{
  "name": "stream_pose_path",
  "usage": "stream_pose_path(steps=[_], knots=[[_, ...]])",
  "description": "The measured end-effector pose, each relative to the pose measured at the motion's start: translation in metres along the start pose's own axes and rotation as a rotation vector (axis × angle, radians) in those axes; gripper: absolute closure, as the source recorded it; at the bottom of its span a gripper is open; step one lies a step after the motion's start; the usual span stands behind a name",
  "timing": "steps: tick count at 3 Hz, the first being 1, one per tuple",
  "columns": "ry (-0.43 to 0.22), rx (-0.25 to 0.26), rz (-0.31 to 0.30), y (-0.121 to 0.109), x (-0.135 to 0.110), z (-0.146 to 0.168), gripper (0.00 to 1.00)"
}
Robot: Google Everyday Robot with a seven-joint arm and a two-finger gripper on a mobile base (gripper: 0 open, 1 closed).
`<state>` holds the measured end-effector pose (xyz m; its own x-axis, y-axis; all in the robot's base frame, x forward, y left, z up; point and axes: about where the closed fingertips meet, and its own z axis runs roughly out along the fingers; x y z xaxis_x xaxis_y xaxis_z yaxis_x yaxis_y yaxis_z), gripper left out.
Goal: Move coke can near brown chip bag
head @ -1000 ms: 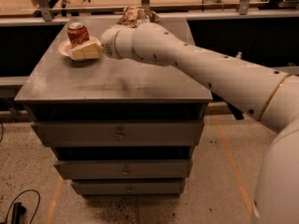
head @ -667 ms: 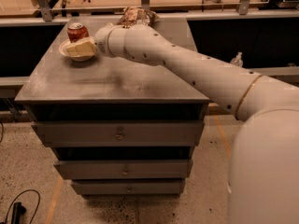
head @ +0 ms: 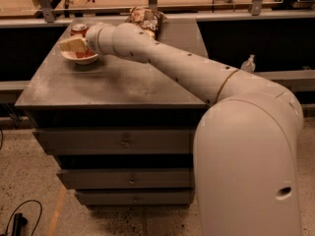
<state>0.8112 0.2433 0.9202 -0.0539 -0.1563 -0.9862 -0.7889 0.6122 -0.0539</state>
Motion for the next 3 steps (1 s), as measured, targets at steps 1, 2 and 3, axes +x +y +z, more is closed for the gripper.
stream_pose_path(steps=[1, 2, 3], knots=[[0.009, 0.025, 0.018, -0.009, 0.0, 0.011, 0.41], [0.01, 0.035, 0.027, -0.011, -0.003, 0.013, 0.64], [-0.042, 0.07, 0.06, -0.021, -0.019, 0.004, 0.88]])
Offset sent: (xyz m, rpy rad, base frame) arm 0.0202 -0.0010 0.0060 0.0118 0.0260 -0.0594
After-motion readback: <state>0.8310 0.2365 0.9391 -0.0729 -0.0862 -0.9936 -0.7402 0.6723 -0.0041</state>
